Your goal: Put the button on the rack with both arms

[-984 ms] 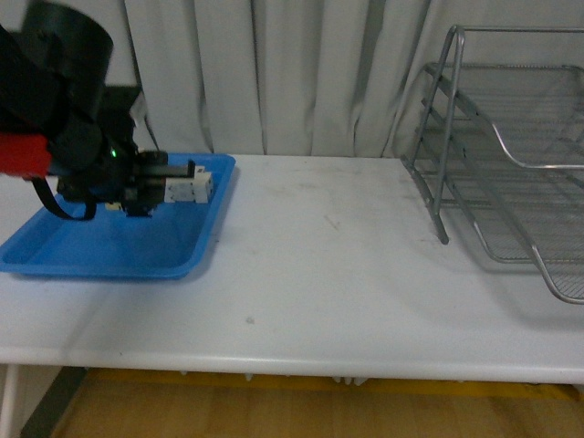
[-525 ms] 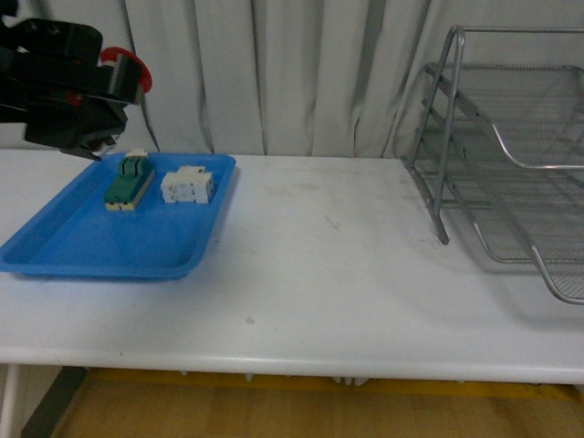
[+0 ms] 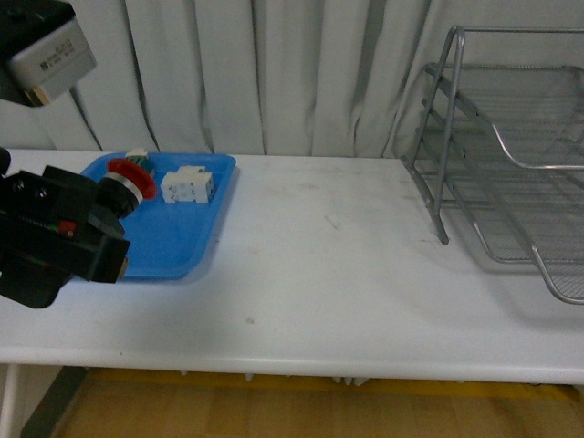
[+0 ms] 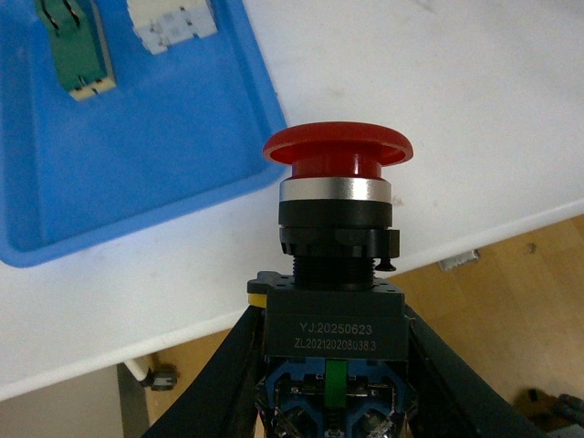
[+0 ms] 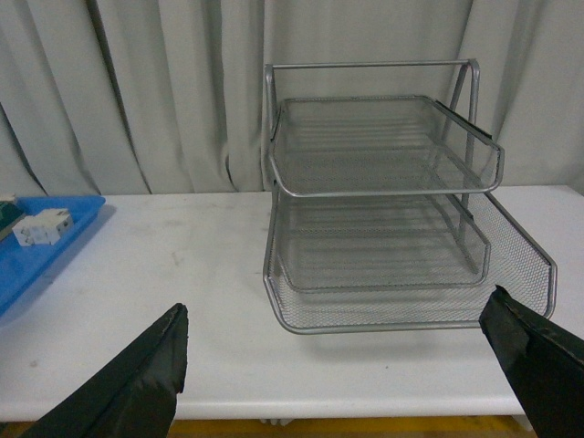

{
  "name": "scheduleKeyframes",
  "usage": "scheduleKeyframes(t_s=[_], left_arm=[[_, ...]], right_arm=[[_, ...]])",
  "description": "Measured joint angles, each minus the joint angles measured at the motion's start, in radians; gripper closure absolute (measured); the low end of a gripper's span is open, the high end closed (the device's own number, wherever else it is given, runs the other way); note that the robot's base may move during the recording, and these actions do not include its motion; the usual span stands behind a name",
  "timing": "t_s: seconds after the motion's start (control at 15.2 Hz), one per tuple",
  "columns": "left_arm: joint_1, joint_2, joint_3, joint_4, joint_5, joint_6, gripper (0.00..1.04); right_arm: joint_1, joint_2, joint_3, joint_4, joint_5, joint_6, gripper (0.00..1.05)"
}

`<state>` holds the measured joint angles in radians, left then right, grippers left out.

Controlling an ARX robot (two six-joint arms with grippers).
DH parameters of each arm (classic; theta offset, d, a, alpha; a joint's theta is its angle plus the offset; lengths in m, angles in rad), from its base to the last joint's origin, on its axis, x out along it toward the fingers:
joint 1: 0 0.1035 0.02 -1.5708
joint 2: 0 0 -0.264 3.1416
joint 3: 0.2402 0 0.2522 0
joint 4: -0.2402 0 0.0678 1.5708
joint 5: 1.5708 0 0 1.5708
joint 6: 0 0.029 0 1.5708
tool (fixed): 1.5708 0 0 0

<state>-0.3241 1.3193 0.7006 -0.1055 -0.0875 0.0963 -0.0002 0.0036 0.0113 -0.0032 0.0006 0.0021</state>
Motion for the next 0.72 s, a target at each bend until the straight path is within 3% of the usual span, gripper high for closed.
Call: scheduleKeyframes(t_s=[0.72], left_arm=[[0.007,0.037,-0.006,0.026,-0.031,-0.035,0.69]], right_arm=[[0.000,0.000,0.000,0.000,-0.001,0.000,0.06]])
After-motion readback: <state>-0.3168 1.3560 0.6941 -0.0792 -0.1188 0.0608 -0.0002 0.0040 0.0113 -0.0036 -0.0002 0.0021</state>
